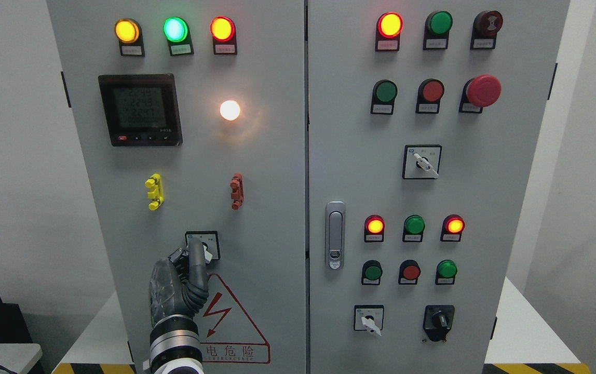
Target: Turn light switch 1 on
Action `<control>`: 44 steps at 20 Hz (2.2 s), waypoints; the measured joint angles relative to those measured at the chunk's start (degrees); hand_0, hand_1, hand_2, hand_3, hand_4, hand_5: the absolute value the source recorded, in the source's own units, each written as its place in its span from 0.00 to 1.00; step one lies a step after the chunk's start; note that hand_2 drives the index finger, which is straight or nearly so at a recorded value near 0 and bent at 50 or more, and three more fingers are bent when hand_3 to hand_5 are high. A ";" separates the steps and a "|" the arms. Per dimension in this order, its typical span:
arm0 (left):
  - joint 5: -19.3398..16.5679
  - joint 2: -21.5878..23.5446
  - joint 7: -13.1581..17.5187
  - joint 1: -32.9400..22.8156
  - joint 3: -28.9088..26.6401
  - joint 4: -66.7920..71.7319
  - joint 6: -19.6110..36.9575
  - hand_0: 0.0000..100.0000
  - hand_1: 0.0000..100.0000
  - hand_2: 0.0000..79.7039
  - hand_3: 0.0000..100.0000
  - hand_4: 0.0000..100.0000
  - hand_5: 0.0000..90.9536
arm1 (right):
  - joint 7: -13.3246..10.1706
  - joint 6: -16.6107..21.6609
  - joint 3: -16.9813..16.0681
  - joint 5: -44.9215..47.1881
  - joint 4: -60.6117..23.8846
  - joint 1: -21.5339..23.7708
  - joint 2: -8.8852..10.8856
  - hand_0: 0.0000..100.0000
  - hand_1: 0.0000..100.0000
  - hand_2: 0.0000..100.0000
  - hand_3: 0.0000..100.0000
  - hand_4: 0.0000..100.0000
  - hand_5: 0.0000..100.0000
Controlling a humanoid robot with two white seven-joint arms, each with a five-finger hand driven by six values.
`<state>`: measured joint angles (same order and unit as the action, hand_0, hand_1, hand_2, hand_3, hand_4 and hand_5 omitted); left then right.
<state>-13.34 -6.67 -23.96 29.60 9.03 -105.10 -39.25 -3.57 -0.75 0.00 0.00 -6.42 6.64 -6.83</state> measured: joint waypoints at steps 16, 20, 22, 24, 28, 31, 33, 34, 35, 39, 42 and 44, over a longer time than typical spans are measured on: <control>-0.01 -0.01 -0.27 0.04 -0.13 -0.02 0.40 0.35 0.09 0.56 0.83 0.88 0.96 | 0.00 0.00 0.00 0.00 0.00 0.01 0.01 0.12 0.39 0.00 0.00 0.00 0.00; 0.02 -0.03 -0.07 0.02 -0.13 -0.02 0.20 0.33 0.10 0.56 0.83 0.88 0.96 | 0.00 0.00 0.00 0.00 0.00 0.01 0.02 0.12 0.39 0.00 0.00 0.00 0.00; 0.04 -0.04 -0.04 -0.01 -0.13 -0.03 0.18 0.32 0.10 0.56 0.83 0.88 0.96 | 0.00 0.00 0.00 0.00 0.00 0.01 0.01 0.12 0.39 0.00 0.00 0.00 0.00; 0.05 -0.05 -0.01 -0.03 -0.14 -0.04 0.18 0.31 0.10 0.56 0.83 0.88 0.96 | 0.00 0.00 0.00 0.00 0.00 0.01 0.01 0.12 0.39 0.00 0.00 0.00 0.00; 0.05 -0.07 0.02 -0.05 -0.15 -0.11 0.18 0.27 0.11 0.56 0.83 0.88 0.96 | 0.00 0.00 0.00 0.00 0.00 0.01 0.01 0.12 0.39 0.00 0.00 0.00 0.00; 0.05 -0.08 0.04 -0.08 -0.17 -0.19 0.17 0.26 0.12 0.56 0.83 0.88 0.96 | 0.00 0.00 0.00 0.00 0.00 0.02 0.00 0.12 0.39 0.00 0.00 0.00 0.00; 0.03 -0.08 0.17 -0.11 -0.18 -0.25 -0.03 0.25 0.12 0.57 0.83 0.88 0.96 | 0.00 0.00 0.00 0.00 0.00 0.02 0.00 0.12 0.39 0.00 0.00 0.00 0.00; 0.03 -0.08 0.22 -0.11 -0.18 -0.28 -0.08 0.25 0.12 0.57 0.83 0.88 0.96 | 0.00 0.00 0.00 0.00 0.00 0.02 0.00 0.12 0.39 0.00 0.00 0.00 0.00; 0.02 -0.09 0.26 -0.13 -0.19 -0.32 -0.08 0.25 0.12 0.57 0.83 0.88 0.96 | 0.00 0.00 0.00 0.00 0.00 0.03 0.00 0.12 0.39 0.00 0.00 0.00 0.00; 0.02 -0.09 0.24 -0.35 -0.22 -0.41 0.46 0.25 0.13 0.57 0.83 0.88 0.96 | 0.00 0.00 0.00 0.00 0.00 0.03 0.00 0.12 0.39 0.00 0.00 0.00 0.00; 0.01 -0.09 0.05 -0.68 -0.27 -0.47 0.72 0.25 0.13 0.57 0.83 0.88 0.96 | 0.00 0.00 0.00 0.00 0.00 0.03 0.00 0.12 0.39 0.00 0.00 0.00 0.00; 0.00 -0.10 0.00 -0.89 -0.29 -0.48 0.72 0.25 0.13 0.57 0.83 0.88 0.96 | 0.00 0.00 0.00 0.00 0.00 0.03 0.01 0.12 0.39 0.00 0.00 0.00 0.00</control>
<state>-13.34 -6.76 -23.96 28.71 8.74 -105.59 -38.52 -3.57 -0.75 0.00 0.00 -6.42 6.67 -6.82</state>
